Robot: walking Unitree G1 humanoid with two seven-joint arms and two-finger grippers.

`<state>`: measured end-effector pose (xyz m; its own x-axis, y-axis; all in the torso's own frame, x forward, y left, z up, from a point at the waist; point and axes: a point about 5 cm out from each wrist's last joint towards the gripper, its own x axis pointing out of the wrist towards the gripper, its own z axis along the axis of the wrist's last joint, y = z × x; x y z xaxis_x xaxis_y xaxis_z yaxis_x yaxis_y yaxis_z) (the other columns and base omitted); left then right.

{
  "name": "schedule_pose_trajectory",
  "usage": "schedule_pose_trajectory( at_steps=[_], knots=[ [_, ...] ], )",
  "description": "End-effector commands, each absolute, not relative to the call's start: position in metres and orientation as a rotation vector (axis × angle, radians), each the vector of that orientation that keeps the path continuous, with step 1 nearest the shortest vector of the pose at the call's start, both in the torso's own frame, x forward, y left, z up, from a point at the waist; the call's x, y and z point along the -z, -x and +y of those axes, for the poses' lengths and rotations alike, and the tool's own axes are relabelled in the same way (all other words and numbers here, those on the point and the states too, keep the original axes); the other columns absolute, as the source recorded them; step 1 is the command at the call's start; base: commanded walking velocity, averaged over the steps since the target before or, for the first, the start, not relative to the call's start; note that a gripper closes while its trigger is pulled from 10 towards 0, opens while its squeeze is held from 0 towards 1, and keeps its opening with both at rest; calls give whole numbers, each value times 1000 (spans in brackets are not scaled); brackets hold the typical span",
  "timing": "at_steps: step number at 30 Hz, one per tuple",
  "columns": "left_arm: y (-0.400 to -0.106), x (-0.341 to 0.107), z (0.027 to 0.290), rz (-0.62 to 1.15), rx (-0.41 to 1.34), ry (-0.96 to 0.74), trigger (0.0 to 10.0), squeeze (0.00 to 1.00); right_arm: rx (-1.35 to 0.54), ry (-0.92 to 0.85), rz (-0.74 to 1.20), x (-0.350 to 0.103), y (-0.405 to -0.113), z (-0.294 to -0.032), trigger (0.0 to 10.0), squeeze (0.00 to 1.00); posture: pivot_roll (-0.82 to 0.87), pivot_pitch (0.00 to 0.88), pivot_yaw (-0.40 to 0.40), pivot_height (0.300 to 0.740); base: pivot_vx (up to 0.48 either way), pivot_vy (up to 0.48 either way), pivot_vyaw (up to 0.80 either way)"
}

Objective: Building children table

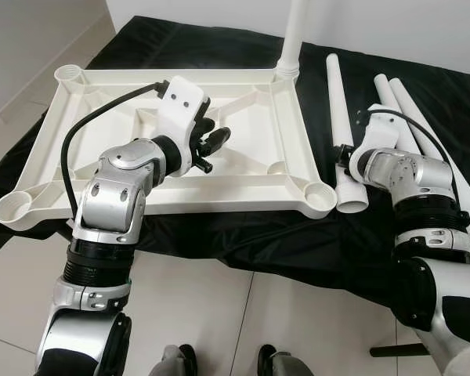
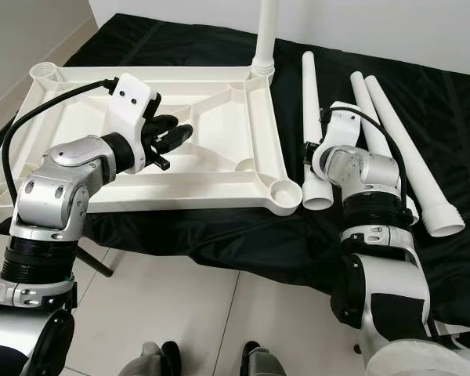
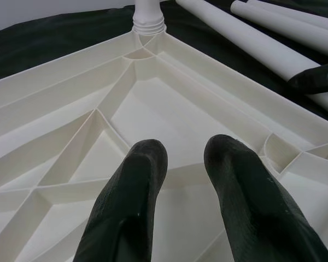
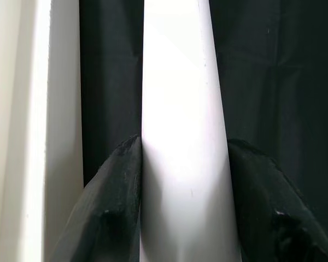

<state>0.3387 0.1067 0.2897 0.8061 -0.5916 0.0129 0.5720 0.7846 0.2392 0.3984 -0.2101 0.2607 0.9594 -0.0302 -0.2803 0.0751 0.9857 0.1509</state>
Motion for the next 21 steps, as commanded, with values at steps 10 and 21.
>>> schedule_pose_trajectory(
  at_steps=[10, 21],
  knots=[
    [-343, -307, 112, -130, 647, -175, 10000, 0, 43, -248, 111, -287, -388, -227, 10000, 0, -84, 167, 20, 740, 0, 0, 0],
    [-349, -306, 111, -116, 683, -180, 10000, 0, 113, -213, 14, -291, -379, -236, 10000, 0, -89, 149, 25, 740, 0, 0, 0]
  ],
)
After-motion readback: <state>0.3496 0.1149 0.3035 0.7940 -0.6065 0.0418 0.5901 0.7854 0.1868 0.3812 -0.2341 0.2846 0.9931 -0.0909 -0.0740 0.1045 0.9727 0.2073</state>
